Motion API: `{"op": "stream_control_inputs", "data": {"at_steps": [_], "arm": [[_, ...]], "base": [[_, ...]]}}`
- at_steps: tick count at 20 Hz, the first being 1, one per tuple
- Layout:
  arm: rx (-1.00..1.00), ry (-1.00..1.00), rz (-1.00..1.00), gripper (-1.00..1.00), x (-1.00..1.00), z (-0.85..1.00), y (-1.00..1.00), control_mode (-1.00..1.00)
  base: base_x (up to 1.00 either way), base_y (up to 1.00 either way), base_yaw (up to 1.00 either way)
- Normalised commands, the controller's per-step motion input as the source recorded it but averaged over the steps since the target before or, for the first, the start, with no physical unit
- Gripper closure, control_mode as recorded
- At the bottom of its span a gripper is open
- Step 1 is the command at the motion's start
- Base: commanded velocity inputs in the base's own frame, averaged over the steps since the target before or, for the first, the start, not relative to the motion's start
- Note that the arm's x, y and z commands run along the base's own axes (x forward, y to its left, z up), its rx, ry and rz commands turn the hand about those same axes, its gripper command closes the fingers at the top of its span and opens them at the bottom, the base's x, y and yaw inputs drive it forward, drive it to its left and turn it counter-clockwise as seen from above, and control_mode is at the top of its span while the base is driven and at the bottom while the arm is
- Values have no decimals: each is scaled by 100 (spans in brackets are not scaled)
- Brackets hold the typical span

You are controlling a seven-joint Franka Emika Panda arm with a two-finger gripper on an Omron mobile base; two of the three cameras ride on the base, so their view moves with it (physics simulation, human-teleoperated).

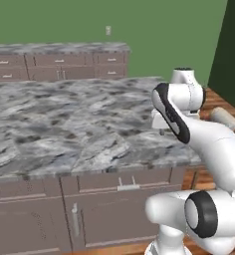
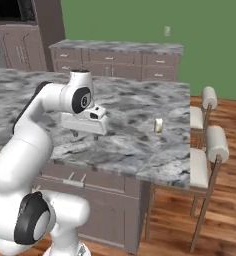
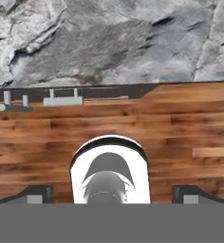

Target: Move the drinks to the dining counter.

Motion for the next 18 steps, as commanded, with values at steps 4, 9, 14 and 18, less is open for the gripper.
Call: {"op": "stream_control_inputs", "data": {"at_steps": [4, 9, 14, 18], "arm": [[0, 0, 0, -100, 0, 0, 0, 100], [0, 0, 0, -100, 0, 0, 0, 100], [0, 0, 0, -100, 0, 0, 0, 100], [0, 0, 0, -100, 0, 0, 0, 100]], "base": [[-26, 99, 74], [-14, 73, 88], [0, 36, 93], [40, 0, 88]]}}
